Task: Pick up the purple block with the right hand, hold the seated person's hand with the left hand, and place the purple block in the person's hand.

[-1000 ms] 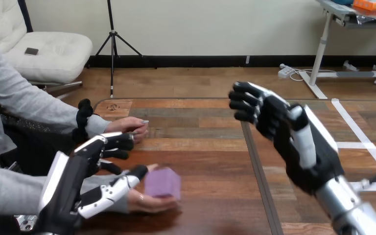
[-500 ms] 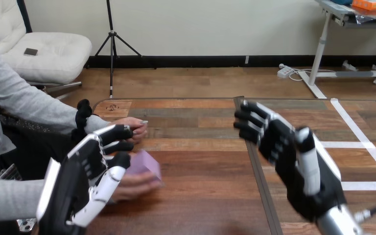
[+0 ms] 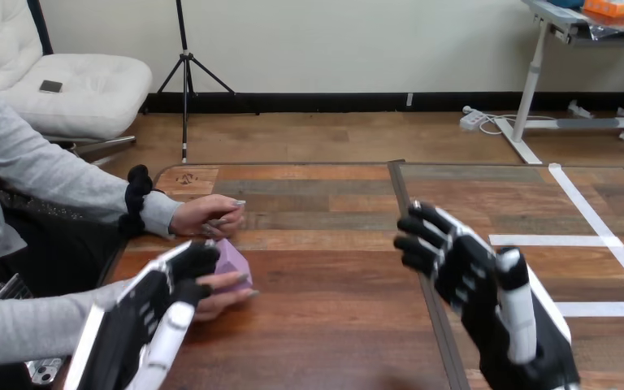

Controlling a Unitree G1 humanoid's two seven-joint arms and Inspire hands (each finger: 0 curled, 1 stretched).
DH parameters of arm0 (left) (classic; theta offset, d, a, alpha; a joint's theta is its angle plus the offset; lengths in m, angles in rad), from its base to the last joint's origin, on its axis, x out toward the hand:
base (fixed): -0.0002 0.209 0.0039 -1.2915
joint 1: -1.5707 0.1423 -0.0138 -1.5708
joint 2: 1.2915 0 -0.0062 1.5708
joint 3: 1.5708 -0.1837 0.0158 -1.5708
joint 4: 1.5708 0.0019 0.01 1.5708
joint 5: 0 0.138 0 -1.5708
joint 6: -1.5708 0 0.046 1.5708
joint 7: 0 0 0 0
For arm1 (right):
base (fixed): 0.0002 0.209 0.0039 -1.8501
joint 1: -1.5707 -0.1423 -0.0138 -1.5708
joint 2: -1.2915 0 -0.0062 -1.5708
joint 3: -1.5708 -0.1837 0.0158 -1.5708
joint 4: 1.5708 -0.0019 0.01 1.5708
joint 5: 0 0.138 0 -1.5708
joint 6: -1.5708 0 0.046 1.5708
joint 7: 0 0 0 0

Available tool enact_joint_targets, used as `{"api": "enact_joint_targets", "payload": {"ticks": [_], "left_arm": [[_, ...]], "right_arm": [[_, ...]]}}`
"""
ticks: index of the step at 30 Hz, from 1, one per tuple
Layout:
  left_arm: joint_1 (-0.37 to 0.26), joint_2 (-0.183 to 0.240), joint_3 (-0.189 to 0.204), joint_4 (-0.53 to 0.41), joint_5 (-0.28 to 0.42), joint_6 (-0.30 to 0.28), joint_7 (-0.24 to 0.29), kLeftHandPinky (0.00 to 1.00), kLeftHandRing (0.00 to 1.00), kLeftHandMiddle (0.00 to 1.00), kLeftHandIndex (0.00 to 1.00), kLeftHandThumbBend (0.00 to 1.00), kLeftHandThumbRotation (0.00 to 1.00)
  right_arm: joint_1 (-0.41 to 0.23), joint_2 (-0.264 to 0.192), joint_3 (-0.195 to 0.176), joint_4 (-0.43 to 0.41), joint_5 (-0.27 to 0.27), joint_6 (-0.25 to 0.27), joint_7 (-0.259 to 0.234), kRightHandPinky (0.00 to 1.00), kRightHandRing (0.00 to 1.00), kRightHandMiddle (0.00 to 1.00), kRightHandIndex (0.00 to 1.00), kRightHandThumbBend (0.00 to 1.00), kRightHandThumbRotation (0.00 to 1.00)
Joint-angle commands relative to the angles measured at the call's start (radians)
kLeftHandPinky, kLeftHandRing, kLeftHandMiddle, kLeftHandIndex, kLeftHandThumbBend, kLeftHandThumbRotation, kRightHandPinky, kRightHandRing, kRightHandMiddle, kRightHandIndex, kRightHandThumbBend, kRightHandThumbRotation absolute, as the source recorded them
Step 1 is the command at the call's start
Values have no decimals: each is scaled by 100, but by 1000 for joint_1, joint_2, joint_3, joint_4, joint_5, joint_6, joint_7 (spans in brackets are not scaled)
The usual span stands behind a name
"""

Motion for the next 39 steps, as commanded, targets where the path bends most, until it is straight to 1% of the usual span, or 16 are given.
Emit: {"api": "enact_joint_targets", "payload": {"ticks": [1, 2, 3, 5, 8, 11, 14, 21, 26, 29, 32, 36, 39], "left_arm": [[-10, -32, -12, -71, -36, -37, -14, 84, 84, 82, 79, 34, 89], [-6, -35, -12, -74, -35, -38, -14, 86, 85, 82, 80, 35, 92], [0, -41, -14, -77, -29, -41, -12, 86, 85, 83, 80, 35, 94], [7, -47, -15, -80, -22, -44, -11, 88, 85, 83, 81, 37, 96], [10, -66, -18, -72, -16, -67, -7, 88, 85, 83, 81, 39, 98], [25, -67, -27, -88, -12, -53, -10, 89, 87, 84, 83, 44, 99], [47, -67, -39, -124, -18, -17, -10, 90, 88, 86, 84, 47, 100], [66, -76, -64, -146, -66, 9, -23, 94, 90, 88, 86, 52, 99], [61, -74, -68, -136, -90, 8, -34, 97, 89, 87, 86, 47, 95], [67, -71, -68, -149, -91, 27, -31, 97, 88, 86, 86, 45, 93], [60, -76, -67, -140, -100, 24, -32, 97, 87, 86, 85, 43, 91], [55, -85, -63, -137, -90, 16, -21, 97, 87, 85, 84, 42, 90], [51, -92, -60, -135, -77, 7, -9, 94, 86, 84, 82, 42, 90]], "right_arm": [[1, 22, 6, -83, 23, -10, -1, 91, 88, 88, 87, 90, 100], [4, 23, 7, -84, 27, -10, 1, 91, 88, 89, 87, 90, 100], [11, 25, 7, -84, 27, -12, 0, 92, 88, 89, 87, 89, 100], [19, 27, 8, -86, 25, -14, -1, 92, 88, 89, 87, 89, 100], [25, 31, 5, -79, 27, -20, 5, 92, 89, 89, 87, 89, 100], [37, 39, 3, -84, 15, -20, -6, 91, 88, 88, 87, 89, 100], [45, 45, 0, -81, 10, -29, -10, 91, 88, 88, 86, 88, 100], [55, 56, -6, -55, 10, -59, -13, 90, 87, 87, 86, 87, 100], [59, 56, -9, -40, 9, -72, -13, 89, 87, 87, 85, 86, 100], [60, 51, -10, -35, 12, -69, -9, 91, 88, 87, 85, 85, 100], [61, 45, -11, -36, 16, -58, -7, 91, 88, 88, 86, 85, 100], [64, 51, -11, -32, 10, -58, -16, 92, 88, 88, 86, 85, 100], [66, 52, -10, -38, 7, -49, -24, 92, 88, 87, 85, 85, 100]]}}
